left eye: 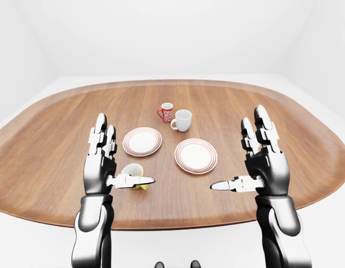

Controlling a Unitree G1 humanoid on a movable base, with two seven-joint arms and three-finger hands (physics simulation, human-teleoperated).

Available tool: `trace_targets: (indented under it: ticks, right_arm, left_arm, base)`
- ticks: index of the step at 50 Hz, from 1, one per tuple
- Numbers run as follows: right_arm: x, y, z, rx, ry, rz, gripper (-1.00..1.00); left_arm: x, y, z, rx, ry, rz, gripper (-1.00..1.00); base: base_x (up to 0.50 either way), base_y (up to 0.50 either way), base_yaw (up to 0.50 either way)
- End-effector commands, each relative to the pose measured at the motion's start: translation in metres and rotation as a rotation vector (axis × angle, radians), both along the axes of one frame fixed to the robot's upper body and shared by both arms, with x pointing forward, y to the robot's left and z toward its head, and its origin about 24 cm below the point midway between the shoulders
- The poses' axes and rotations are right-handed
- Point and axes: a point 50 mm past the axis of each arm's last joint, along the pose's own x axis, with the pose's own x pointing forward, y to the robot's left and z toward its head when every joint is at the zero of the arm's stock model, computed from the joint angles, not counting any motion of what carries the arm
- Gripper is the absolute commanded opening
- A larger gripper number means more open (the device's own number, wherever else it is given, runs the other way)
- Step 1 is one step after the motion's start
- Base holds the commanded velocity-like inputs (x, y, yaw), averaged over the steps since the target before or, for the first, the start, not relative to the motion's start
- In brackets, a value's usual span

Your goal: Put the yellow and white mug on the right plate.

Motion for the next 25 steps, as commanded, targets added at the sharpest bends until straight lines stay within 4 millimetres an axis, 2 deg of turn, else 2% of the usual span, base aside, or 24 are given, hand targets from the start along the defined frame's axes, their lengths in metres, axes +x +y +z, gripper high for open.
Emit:
trace_targets:
  ticks: [1,4,15,25]
  right_arm:
    - [0.0017,0.0001,-0.0016,0.000,0.007,-0.005,1.00]
    - [0.0003,-0.0005,-0.0022,0.005,0.010,0.003,1.00]
    - [0.0006,-0.0007,-0.0018,0.002,0.009,0.000,1.00]
    - [0.0024,-0.0017,-0.0026,-0.009,0.013,-0.017,1.00]
  left_arm:
    - [-0.0003,-0.0002,0.0001,-0.001,0.000,-0.001,1.00]
    - [-0.0006,-0.0004,0.0007,-0.001,-0.003,-0.002,1.00]
    - [-0.0008,-0.0011,-0.0006,-0.002,0.002,-0.004,1.00]
    - [-0.0014,-0.0017,0.0002,-0.001,-0.001,-0.006,1.00]
  base:
    - [0.00,0.00,0.00]
    - [0.13,0.00,0.00]
    - [0.50,0.00,0.00]
    - [0.02,0.00,0.00]
